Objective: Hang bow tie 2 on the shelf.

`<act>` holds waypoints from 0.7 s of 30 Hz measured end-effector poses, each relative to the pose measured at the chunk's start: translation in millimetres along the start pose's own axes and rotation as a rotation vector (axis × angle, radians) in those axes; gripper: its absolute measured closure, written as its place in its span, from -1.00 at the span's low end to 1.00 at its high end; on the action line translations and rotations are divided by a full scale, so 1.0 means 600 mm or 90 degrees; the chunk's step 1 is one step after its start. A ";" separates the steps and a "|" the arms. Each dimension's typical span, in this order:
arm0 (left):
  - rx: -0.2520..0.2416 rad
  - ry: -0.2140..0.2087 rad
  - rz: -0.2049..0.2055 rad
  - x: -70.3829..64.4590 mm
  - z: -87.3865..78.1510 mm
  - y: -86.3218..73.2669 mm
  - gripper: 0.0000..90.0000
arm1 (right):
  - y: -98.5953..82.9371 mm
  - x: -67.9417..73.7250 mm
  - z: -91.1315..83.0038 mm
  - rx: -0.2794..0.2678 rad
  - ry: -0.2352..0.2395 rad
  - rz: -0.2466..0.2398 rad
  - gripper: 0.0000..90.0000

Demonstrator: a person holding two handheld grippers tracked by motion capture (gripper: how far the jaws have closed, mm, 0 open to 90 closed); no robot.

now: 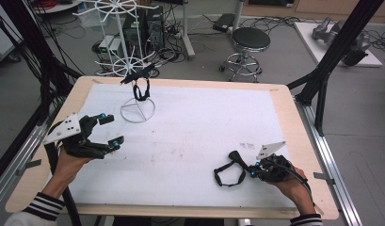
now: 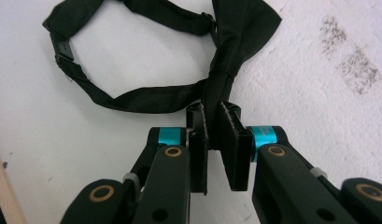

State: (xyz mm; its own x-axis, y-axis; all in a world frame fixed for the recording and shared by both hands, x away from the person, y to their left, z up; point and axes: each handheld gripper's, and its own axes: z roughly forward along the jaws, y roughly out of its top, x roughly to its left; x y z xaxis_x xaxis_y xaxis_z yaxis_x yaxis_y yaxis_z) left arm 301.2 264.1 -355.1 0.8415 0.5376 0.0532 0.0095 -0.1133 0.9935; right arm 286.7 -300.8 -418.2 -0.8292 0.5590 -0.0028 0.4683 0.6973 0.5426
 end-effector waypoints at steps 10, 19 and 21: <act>0.002 -0.008 0.003 -0.002 0.003 0.000 -0.61 | 0.012 0.006 -0.008 -0.088 0.045 -0.005 0.84; 0.006 -0.018 0.006 -0.005 0.009 0.001 -0.61 | 0.027 0.009 -0.016 -0.182 0.091 -0.009 0.84; 0.006 -0.020 0.008 -0.006 0.011 0.002 -0.61 | 0.031 0.011 -0.017 -0.194 0.101 -0.009 0.84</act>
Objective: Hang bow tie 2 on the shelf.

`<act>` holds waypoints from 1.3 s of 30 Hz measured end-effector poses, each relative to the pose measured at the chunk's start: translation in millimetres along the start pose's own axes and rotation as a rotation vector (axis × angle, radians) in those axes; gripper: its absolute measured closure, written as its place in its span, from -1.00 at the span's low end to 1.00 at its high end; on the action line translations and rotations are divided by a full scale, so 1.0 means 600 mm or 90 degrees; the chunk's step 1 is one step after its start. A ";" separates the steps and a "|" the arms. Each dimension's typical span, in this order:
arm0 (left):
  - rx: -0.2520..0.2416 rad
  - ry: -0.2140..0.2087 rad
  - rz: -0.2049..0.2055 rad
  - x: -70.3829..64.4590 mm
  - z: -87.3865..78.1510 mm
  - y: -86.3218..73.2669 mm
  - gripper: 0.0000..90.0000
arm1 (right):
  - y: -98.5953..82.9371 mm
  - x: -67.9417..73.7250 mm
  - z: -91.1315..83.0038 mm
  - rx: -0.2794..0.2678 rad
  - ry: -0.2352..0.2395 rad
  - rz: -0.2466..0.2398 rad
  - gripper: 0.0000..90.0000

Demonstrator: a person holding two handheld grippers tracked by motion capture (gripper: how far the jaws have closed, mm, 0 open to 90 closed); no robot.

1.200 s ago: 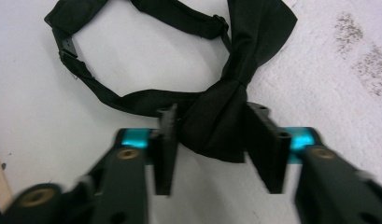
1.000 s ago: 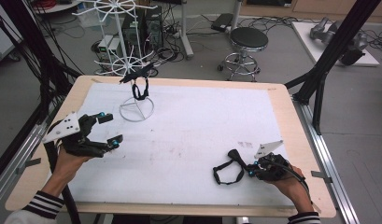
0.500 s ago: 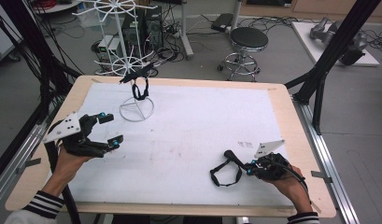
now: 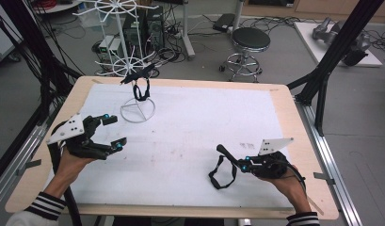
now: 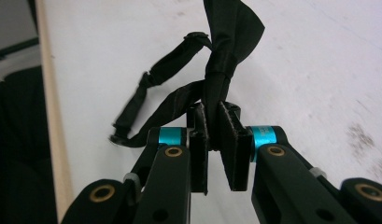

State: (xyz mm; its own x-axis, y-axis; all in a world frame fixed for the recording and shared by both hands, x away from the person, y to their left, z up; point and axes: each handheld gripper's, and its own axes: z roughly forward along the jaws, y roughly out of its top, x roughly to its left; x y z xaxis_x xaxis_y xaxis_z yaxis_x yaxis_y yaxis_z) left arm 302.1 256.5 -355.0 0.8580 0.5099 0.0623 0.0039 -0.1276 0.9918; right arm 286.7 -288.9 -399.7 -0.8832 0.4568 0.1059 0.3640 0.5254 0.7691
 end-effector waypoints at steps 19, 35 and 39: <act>0.005 -0.035 0.012 -0.011 0.028 0.011 -0.61 | 0.069 0.011 0.026 -0.134 0.083 -0.042 0.84; 0.008 -0.072 0.012 -0.014 0.043 0.021 -0.61 | 0.125 0.021 0.051 -0.156 0.121 -0.098 0.83; 0.008 -0.082 0.014 -0.017 0.051 0.026 -0.61 | 0.140 0.024 0.057 -0.158 0.131 -0.117 0.84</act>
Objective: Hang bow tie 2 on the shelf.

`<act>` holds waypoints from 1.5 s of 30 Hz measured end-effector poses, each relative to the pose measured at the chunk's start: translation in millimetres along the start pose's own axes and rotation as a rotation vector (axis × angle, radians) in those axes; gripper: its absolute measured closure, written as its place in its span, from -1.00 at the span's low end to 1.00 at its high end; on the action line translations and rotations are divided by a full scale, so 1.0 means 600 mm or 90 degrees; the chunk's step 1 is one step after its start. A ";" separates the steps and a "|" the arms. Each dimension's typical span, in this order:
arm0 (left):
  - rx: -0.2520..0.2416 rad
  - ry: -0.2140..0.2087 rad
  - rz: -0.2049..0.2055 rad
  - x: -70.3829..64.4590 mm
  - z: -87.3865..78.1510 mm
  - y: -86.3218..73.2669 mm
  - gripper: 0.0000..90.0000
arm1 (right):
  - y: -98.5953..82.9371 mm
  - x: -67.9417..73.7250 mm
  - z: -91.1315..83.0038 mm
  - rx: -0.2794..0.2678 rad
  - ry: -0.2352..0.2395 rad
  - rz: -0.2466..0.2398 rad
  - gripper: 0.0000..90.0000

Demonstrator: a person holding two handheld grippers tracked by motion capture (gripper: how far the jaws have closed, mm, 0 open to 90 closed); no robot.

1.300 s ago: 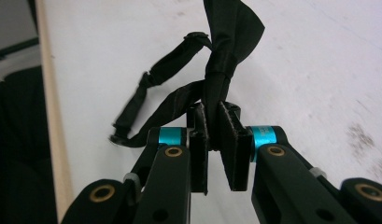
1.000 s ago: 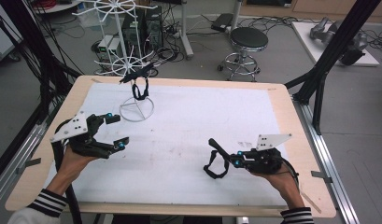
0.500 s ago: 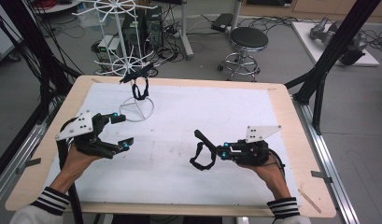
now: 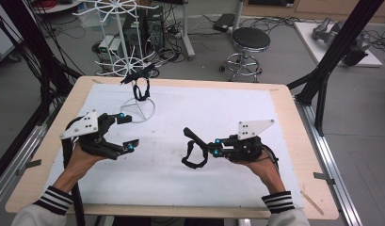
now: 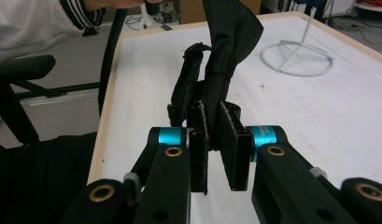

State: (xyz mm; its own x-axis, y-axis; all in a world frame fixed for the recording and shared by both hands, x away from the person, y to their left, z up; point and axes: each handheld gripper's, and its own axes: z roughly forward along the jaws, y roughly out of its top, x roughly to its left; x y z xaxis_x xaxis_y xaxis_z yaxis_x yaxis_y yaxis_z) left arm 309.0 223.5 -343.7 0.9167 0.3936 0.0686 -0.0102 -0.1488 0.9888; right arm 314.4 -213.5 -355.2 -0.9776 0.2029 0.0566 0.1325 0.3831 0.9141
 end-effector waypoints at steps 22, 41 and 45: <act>0.020 -0.059 0.003 -0.012 0.052 0.007 -0.60 | 0.048 0.001 0.047 0.000 0.055 -0.047 0.83; 0.024 -0.108 0.017 -0.025 0.084 0.015 -0.45 | 0.071 0.006 0.080 0.018 0.093 -0.078 0.83; 0.024 -0.126 0.025 -0.025 0.085 0.015 -0.29 | 0.072 0.007 0.085 0.025 0.101 -0.082 0.83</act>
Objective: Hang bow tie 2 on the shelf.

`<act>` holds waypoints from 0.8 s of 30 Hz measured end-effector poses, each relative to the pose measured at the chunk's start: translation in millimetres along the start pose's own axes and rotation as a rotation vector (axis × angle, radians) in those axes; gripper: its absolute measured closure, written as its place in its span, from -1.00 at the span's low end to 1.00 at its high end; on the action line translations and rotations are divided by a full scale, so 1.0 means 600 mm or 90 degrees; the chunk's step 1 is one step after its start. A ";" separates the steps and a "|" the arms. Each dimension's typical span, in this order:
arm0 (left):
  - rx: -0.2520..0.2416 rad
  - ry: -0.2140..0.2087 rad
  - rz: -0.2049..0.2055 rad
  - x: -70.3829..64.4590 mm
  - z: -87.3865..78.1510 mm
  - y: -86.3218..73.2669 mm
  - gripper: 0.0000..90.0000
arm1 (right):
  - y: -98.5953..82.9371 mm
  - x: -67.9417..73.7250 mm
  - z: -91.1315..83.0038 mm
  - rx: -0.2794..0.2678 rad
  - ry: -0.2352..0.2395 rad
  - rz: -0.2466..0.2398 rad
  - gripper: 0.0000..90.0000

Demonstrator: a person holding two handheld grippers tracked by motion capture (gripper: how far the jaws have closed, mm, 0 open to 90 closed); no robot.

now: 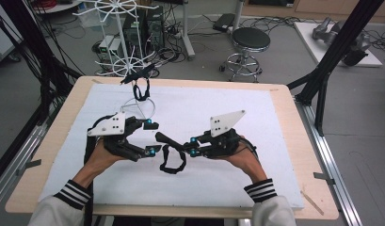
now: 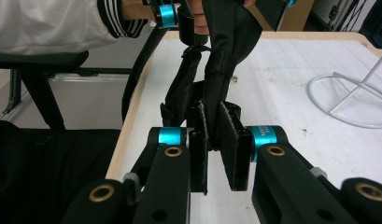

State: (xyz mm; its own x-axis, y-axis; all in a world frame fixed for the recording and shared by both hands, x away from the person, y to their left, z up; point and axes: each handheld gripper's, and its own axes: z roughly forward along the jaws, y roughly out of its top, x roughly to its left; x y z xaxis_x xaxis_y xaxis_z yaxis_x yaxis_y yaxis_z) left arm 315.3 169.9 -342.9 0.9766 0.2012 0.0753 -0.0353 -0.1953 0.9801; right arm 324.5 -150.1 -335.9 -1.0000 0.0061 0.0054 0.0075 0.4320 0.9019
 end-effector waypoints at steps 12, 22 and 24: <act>0.006 -0.027 0.013 -0.002 0.003 -0.001 0.05 | 0.001 0.000 0.007 0.008 0.008 -0.005 0.83; 0.008 -0.032 0.031 -0.003 0.003 -0.001 0.39 | 0.000 -0.002 0.005 0.005 0.009 -0.002 0.83; 0.010 -0.036 0.037 -0.003 0.004 -0.001 0.44 | 0.000 -0.003 0.005 0.007 0.011 0.001 0.83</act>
State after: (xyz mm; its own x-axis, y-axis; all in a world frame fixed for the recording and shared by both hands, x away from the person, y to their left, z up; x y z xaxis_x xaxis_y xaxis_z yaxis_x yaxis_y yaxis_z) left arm 314.1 167.5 -343.9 0.9835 0.1347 0.1211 -0.0894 -0.2204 0.9713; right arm 326.1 -147.5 -337.4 -0.9999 -0.0084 0.0136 0.0085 0.4421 0.8969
